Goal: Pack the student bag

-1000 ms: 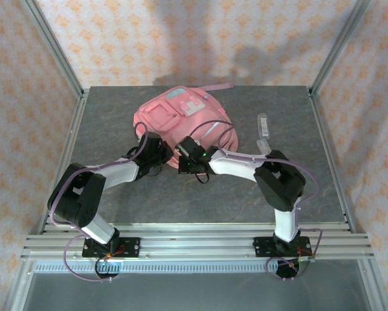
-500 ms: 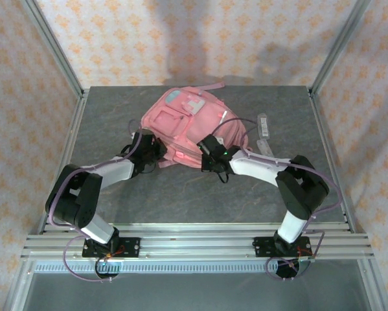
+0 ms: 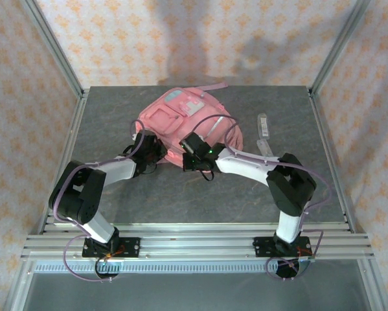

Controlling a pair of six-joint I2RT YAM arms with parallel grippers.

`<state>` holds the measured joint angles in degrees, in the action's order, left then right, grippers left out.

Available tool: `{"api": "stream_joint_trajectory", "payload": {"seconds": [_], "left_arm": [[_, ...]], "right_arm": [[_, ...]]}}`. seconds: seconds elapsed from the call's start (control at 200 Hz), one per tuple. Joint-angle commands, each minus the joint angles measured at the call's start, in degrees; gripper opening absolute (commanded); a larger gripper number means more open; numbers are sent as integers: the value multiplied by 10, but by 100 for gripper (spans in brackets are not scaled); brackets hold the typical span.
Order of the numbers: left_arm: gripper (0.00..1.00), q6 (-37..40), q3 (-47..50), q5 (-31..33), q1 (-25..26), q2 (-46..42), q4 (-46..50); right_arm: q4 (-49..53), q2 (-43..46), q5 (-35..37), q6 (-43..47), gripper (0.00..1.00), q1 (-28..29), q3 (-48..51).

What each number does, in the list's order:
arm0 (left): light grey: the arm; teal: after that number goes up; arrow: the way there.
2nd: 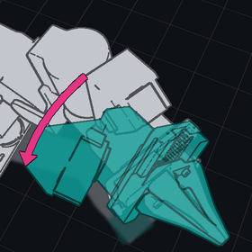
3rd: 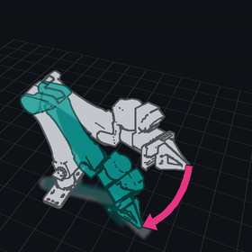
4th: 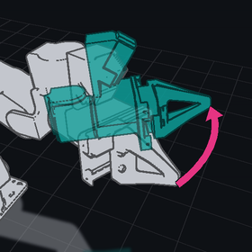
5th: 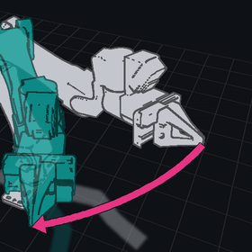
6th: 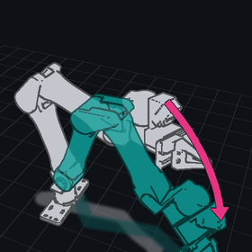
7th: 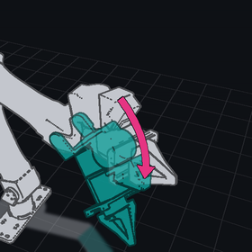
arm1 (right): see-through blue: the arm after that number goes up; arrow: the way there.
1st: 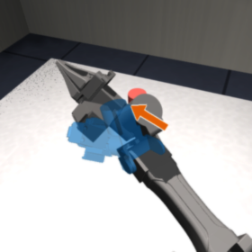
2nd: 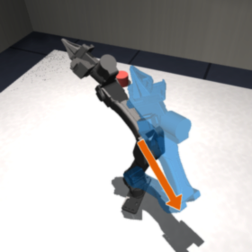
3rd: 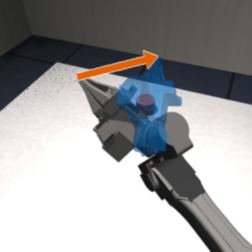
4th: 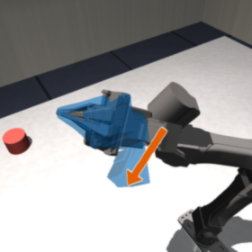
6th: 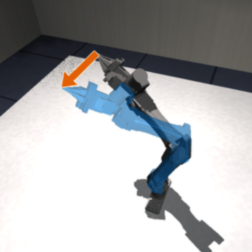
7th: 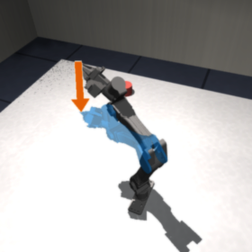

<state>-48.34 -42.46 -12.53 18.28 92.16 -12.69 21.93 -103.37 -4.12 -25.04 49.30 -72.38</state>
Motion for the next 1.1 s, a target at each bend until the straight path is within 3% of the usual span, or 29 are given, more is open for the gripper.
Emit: {"api": "stream_joint_trajectory", "payload": {"seconds": [0.0,0.29,0.445,0.746,0.881,0.981,1.096], "left_arm": [[0,-1,-5,15,0,8,-5],[0,24,-60,43,-34,66,43],[0,38,-97,57,-39,85,59],[0,82,-225,63,-52,135,118],[0,95,-238,59,-53,105,143],[28,86,-186,46,-50,41,136],[45,63,-92,29,-34,-39,112]], "right_arm": [[5,8,23,-4,0,-4,-5],[44,114,77,-6,0,-70,153],[59,135,127,8,0,-85,165],[-25,105,-3,13,0,3,103],[-90,64,-60,-8,0,25,77],[-105,48,-62,-11,0,25,65],[-116,43,-66,-9,0,25,65]]}}
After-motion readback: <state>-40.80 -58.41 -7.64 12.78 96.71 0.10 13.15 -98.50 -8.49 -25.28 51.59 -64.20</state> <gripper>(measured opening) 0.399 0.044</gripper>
